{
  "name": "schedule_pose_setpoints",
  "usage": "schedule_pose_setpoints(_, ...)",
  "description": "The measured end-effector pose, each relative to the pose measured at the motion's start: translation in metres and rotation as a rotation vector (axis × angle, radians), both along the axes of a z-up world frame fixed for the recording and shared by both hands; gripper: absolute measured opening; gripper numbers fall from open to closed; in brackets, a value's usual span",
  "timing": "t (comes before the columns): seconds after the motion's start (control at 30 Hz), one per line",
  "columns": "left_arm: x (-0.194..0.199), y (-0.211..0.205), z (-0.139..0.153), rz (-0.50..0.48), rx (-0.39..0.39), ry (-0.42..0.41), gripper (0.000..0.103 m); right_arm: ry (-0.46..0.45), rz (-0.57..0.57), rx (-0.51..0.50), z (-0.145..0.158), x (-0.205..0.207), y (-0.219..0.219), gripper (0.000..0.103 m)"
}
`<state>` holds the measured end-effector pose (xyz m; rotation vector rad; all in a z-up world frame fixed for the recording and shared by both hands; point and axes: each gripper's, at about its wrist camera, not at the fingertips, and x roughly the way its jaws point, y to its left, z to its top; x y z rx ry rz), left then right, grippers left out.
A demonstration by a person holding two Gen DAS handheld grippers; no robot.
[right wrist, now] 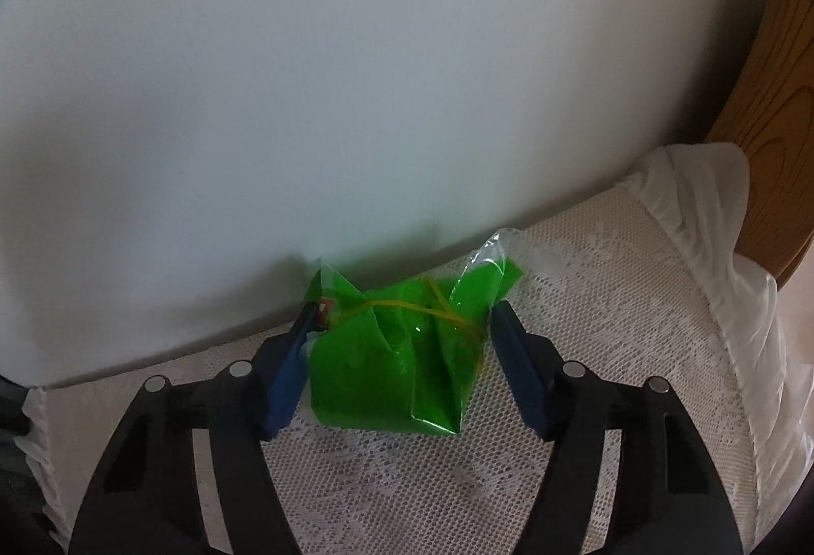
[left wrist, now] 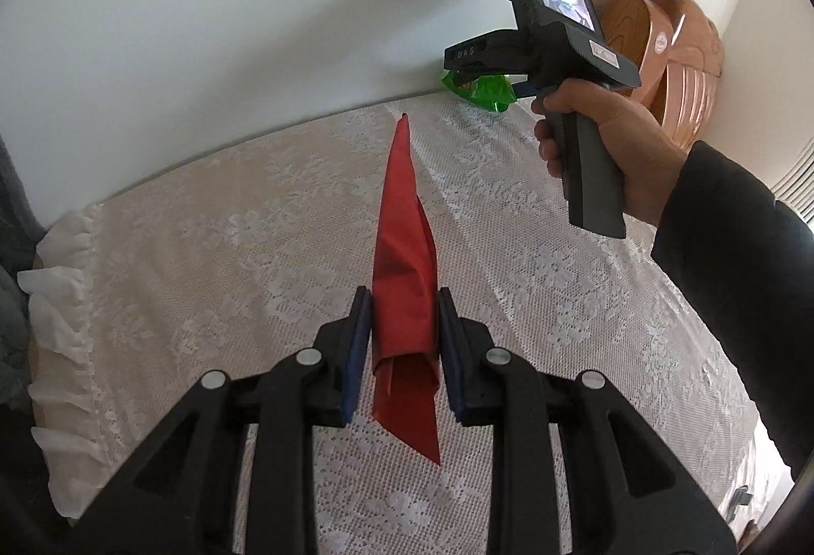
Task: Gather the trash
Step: 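Grasp the green plastic bag with the right tool while the left tool holds the red strip, then drop the green bag into the wastebasket with the right tool while the left tool drops the red strip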
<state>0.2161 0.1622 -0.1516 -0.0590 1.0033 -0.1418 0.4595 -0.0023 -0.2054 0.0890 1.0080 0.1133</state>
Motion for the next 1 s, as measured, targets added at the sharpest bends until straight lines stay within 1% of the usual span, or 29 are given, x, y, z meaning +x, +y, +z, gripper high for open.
schedule_pose_setpoints(0.17, -0.003, -0.003, 0.0, -0.002, -0.003, 0.005, 0.026, -0.007, 0.015, 0.028, 0.005, -0.011, 0.001, 0.066)
schedule_pose_setpoints(0.23, -0.005, -0.004, 0.002, -0.005, 0.001, 0.0, 0.026, -0.018, 0.016, 0.049, 0.013, -0.021, -0.006, 0.066)
schedule_pose_setpoints(0.37, -0.014, -0.011, 0.011, -0.029, 0.012, -0.021, 0.026, -0.061, 0.026, 0.105, 0.039, -0.064, -0.031, 0.066)
schedule_pose_setpoints(0.47, -0.027, -0.022, 0.018, -0.072, 0.007, -0.024, 0.026, -0.101, 0.027, 0.114, 0.065, -0.131, -0.06, 0.066)
schedule_pose_setpoints(0.6, -0.053, -0.049, 0.029, -0.16, 0.001, -0.031, 0.026, -0.113, -0.018, 0.125, 0.086, -0.22, -0.101, 0.066)
schedule_pose_setpoints(0.67, -0.069, -0.069, 0.033, -0.216, -0.009, -0.02, 0.026, -0.101, -0.078, 0.133, 0.094, -0.275, -0.124, 0.066)
schedule_pose_setpoints(0.73, -0.085, -0.09, 0.034, -0.27, -0.014, -0.007, 0.026, -0.085, -0.131, 0.14, 0.095, -0.318, -0.15, 0.066)
schedule_pose_setpoints(0.77, -0.095, -0.105, 0.034, -0.306, -0.023, 0.003, 0.026, -0.078, -0.164, 0.131, 0.094, -0.338, -0.161, 0.066)
schedule_pose_setpoints(0.87, -0.125, -0.147, 0.034, -0.411, -0.061, 0.037, 0.026, -0.056, -0.298, 0.082, 0.091, -0.42, -0.205, 0.066)
schedule_pose_setpoints(0.93, -0.147, -0.177, 0.034, -0.487, -0.082, 0.059, 0.026, -0.039, -0.362, 0.074, 0.089, -0.459, -0.226, 0.066)
schedule_pose_setpoints(1.0, -0.167, -0.204, 0.037, -0.557, -0.082, 0.064, 0.026, -0.024, -0.444, 0.042, 0.084, -0.506, -0.252, 0.066)
